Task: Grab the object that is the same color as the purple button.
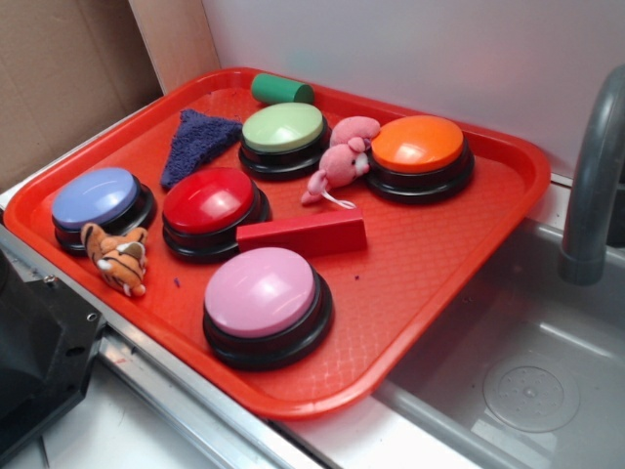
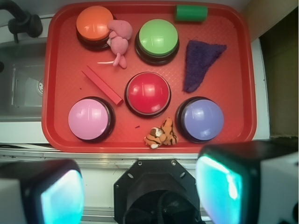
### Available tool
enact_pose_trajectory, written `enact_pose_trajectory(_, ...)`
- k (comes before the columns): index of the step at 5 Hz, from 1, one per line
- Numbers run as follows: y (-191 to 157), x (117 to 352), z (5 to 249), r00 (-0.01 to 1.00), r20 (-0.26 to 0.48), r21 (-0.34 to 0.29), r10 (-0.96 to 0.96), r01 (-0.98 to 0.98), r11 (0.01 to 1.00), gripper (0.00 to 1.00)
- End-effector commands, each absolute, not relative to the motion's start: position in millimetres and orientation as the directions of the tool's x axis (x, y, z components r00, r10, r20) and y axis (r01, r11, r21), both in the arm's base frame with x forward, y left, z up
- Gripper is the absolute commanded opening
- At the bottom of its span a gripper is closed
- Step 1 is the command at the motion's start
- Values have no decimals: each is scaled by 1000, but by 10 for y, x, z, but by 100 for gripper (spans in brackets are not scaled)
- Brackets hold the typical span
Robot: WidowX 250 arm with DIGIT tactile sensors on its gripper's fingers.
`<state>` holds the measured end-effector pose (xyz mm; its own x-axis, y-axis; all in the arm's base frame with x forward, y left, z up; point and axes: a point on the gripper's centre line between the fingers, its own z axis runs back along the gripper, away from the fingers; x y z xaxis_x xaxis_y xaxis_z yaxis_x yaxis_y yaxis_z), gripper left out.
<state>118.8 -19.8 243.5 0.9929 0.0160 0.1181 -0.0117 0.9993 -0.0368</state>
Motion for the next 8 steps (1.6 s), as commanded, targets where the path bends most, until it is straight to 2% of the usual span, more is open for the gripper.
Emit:
enact_pose_trajectory(1, -198, 1188, 2435, 993, 118, -37, 16, -12, 999, 100)
enact_pose_trajectory(2, -71, 1314, 2311, 977, 150, -108, 153, -138, 985, 100)
enact_pose_trajectory(3, 28, 1435, 2180, 924, 197, -162, 327, -299, 941, 100)
enact_pose_trajectory(4, 225, 1623, 2002, 842, 201, -215, 500, -460, 861, 100)
enact_pose_trajectory(6, 671, 2029, 1582, 618, 193, -275, 762, -711, 647, 100)
enact_pose_trajectory(8, 1031, 2383, 1045, 401, 193, -248, 896, -863, 440, 100)
